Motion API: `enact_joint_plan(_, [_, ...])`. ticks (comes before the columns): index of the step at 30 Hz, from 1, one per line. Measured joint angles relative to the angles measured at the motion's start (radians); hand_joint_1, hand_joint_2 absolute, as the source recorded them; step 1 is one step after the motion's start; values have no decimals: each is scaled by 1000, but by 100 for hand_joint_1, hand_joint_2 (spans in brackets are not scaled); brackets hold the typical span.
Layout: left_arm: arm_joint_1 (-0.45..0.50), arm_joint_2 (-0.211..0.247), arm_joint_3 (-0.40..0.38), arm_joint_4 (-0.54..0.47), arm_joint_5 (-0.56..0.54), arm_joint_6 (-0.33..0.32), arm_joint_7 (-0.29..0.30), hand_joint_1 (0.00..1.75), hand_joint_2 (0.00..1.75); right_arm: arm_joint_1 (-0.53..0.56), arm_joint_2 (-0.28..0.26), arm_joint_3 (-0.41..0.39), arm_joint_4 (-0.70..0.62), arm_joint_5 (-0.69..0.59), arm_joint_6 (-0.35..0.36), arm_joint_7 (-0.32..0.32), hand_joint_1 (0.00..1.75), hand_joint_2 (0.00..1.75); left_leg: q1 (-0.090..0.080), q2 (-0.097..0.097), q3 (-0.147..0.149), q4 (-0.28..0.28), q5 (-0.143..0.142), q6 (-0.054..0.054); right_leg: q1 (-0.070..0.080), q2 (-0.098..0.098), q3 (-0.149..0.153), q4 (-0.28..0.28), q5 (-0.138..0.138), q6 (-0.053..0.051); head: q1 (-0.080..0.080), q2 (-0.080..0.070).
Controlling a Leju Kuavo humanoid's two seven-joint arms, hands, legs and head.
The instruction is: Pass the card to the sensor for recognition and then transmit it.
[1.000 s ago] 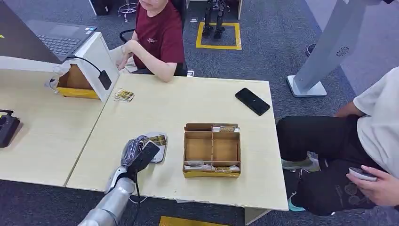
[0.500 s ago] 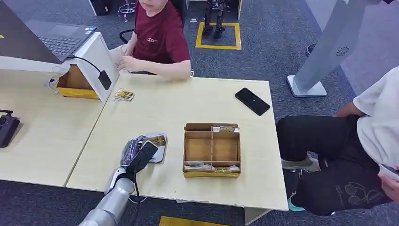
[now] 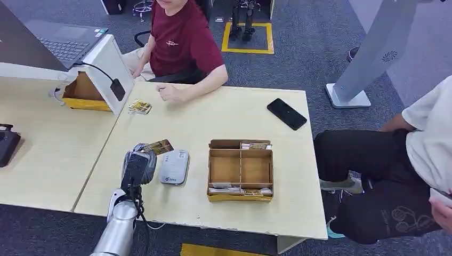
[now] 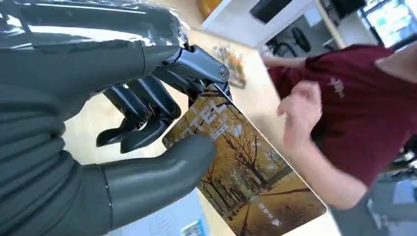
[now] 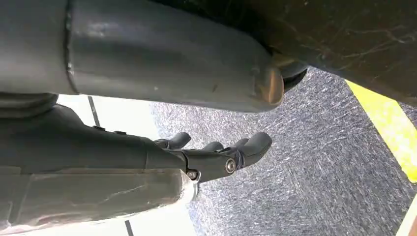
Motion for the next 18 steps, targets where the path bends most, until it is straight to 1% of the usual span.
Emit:
enact_joint_plan(5, [5,-5,1,-36,7,16,-10,175,175,0,4,-8,0,3,-1,2,0,0,0,0,0,0,0,0,0,0,-1,0,0,0,0,0])
enact_joint_plan(7, [3,-6,1,-37,-4,40,-18,175,175,0,5,-12,0,13,0,2,0,0,0,0,-1,0,0,0,0,0,-1,0,0,0,0,0])
enact_joint_plan(10, [-8,-6,1,-35,-39,90,-21,175,175,-1,5,-17,0,24,4,5,0,0,0,0,-1,0,0,0,0,0,-2,0,0,0,0,0])
enact_joint_plan(13, [-46,-6,1,-7,-67,147,-16,175,175,-1,6,-18,0,29,11,5,0,0,0,0,-1,0,0,0,0,0,-1,0,0,0,0,0])
enact_joint_plan(14, [-58,-6,2,4,-70,157,-14,175,175,-1,6,-18,0,30,11,5,0,0,0,0,-1,0,0,0,0,0,-1,0,0,0,0,0])
enact_joint_plan(18, [-101,-5,5,43,-95,231,-42,175,175,-2,7,-18,0,33,15,0,0,0,0,0,-1,0,0,0,0,0,-2,0,0,0,0,0])
